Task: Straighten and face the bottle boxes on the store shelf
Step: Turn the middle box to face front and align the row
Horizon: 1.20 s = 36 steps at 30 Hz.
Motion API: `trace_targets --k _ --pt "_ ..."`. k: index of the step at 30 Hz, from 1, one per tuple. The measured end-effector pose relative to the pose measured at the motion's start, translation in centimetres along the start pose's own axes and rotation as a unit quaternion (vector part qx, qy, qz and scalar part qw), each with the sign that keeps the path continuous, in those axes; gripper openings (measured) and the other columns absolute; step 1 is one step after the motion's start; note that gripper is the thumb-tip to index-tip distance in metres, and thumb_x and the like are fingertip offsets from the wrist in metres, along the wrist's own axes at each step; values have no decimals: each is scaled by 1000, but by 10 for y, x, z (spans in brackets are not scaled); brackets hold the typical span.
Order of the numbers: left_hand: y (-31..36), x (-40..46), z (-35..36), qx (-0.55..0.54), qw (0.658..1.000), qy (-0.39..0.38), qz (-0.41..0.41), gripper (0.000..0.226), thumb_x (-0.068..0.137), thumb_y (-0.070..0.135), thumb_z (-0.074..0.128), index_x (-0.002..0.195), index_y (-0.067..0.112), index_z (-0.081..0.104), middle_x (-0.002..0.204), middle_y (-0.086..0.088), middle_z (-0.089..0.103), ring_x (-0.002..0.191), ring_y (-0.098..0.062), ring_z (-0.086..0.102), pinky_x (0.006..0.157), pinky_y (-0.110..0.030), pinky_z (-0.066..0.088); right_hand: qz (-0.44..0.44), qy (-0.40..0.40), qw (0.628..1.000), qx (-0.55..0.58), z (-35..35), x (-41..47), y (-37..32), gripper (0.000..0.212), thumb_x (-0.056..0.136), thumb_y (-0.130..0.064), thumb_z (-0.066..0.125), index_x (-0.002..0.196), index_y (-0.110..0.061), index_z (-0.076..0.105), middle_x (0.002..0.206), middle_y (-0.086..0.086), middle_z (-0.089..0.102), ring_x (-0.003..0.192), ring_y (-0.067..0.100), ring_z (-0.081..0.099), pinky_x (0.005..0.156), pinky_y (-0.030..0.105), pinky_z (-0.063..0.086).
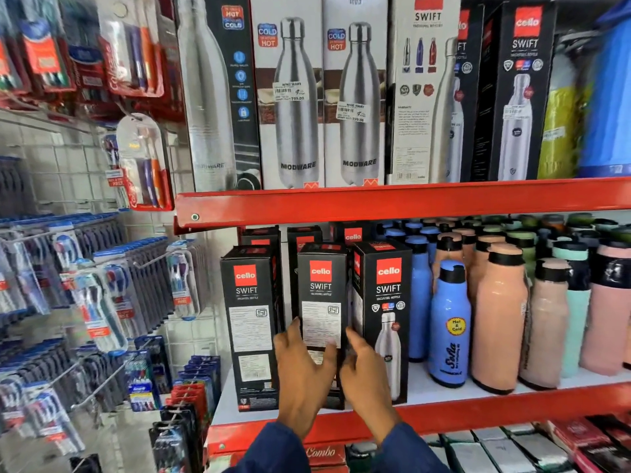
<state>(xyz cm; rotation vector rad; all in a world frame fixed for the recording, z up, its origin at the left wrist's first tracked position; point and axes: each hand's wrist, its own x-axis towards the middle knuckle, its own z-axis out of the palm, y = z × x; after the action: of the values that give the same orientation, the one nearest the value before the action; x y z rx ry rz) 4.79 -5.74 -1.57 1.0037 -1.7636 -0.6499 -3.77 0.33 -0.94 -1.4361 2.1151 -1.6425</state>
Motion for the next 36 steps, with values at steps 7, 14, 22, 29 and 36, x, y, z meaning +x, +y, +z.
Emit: trace_targets --k 7,14,22,29,36 --pt "-8 7 -3 -5 1000 5 29 107 60 40 88 147 21 29 142 0 54 131 -19 52 108 -42 47 -10 5 995 94 -8 -2 -1 49 89 8 42 129 -18 54 121 -1 64 108 2 59 100 19 45" --pt "-2 6 -12 -34 998 36 38 108 56 36 90 145 22 31 137 2 55 127 -17 54 105 -43 50 -60 10 994 94 -16 -7 -6 50 89 6 41 125 -25 57 117 -8 67 107 -4 60 100 25 48" --pt "-2 -2 -26 -52 997 39 51 114 55 34 85 150 20 25 149 -1 48 136 -19 46 114 -44 41 -68 45 996 36 -19 -7 -2 46 92 -15 51 138 -19 42 123 0 63 106 2 59 79 -4 36" --pt "0 -2 -42 -107 993 -16 52 99 66 12 79 149 29 30 132 17 60 119 1 59 105 -26 50 -58 12 997 45 -13 1 2 43 91 -21 57 133 -15 47 112 -2 65 105 12 62 87 19 46" --pt "-13 4 -35 -73 992 -70 79 79 88 -3 60 153 31 30 128 17 68 117 2 63 102 -22 50 -51 37 996 64 -15 0 6 38 88 -11 60 126 -12 55 107 -6 64 100 2 59 71 -5 39"
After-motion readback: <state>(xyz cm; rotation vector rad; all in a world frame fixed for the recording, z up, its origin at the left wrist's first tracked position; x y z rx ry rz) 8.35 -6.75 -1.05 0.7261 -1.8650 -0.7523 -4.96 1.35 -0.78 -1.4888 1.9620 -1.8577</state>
